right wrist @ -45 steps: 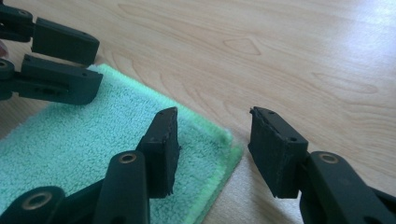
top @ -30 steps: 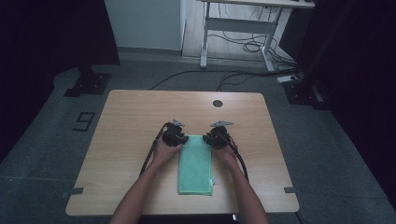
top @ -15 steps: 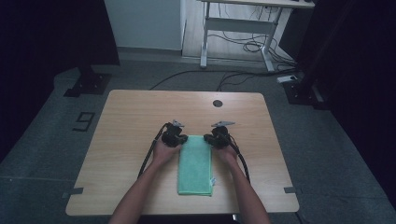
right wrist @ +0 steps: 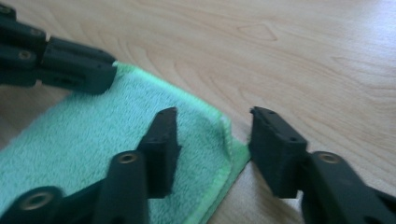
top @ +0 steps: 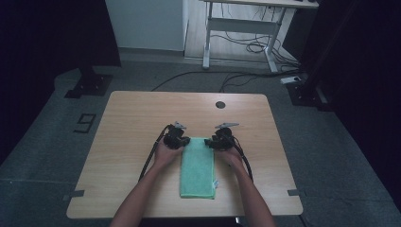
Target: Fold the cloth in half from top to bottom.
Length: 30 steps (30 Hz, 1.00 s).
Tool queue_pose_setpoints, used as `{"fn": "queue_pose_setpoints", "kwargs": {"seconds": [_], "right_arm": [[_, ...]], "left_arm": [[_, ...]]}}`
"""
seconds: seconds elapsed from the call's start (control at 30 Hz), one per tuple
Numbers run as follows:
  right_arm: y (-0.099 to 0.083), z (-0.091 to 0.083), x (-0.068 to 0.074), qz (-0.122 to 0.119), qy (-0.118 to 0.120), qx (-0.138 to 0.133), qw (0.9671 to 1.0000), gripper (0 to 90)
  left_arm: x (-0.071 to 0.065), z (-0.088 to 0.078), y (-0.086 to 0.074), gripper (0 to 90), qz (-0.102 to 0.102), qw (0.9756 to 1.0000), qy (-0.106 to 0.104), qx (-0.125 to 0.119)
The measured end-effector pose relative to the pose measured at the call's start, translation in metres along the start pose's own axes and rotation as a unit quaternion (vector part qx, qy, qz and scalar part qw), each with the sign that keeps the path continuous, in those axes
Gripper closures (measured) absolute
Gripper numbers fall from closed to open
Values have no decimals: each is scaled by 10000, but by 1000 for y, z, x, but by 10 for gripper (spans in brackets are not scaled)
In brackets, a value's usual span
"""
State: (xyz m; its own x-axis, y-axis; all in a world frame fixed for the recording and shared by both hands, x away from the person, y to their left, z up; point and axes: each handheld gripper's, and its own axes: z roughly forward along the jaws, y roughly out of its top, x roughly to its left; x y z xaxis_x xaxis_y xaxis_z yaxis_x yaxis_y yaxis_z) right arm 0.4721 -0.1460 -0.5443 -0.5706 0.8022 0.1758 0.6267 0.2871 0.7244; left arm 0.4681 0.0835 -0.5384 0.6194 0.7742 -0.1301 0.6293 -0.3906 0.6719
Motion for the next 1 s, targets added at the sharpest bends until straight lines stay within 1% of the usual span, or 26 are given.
{"fn": "queue_pose_setpoints", "kwargs": {"seconds": [0.03,0.07,0.1,0.17,0.2,0.23,0.33,0.4,0.47,0.53,0.57,0.63,0.73,0.8,1.0], "right_arm": [[0,0,1,-77,-95,55,9999,473],[0,0,1,-113,-123,53,9998,473],[0,0,0,-88,-117,58,9999,472],[0,0,0,-116,-149,51,9998,473],[0,0,0,-138,-148,40,9998,489],[-1,0,0,-167,-123,28,9998,518],[-1,1,2,-191,115,38,9997,625],[0,2,3,-255,144,70,9995,684],[0,2,3,-219,228,79,9995,763],[-1,3,1,-191,286,58,9994,801],[-1,3,1,-189,302,52,9994,810],[-1,2,2,-276,308,15,9991,820],[0,-2,2,-232,395,-88,9989,824],[2,-5,2,-299,415,-133,9986,824],[6,-14,6,-406,408,-326,9978,824]], "left_arm": [[0,0,0,860,-2,10000,3,2],[0,0,0,860,1,10000,5,5],[0,0,0,860,0,10000,4,7],[0,0,0,859,-20,10000,-13,9],[0,0,0,859,-26,10000,-21,7],[0,0,0,858,-34,10000,-20,3],[0,0,-1,860,-25,10000,-14,-1],[0,0,-1,860,-31,10000,-10,-5],[-1,-1,-2,860,-52,10000,-4,-29],[-2,-2,-3,861,-36,10000,-10,-58],[-2,-3,-3,861,-19,10000,-8,-67],[-2,-5,-2,862,-8,9999,-23,-101],[-1,-9,-2,863,-7,9998,-39,-169],[-1,-13,-1,863,-5,9997,-72,-239],[-2,-22,4,864,-7,9992,-89,-396]]}}
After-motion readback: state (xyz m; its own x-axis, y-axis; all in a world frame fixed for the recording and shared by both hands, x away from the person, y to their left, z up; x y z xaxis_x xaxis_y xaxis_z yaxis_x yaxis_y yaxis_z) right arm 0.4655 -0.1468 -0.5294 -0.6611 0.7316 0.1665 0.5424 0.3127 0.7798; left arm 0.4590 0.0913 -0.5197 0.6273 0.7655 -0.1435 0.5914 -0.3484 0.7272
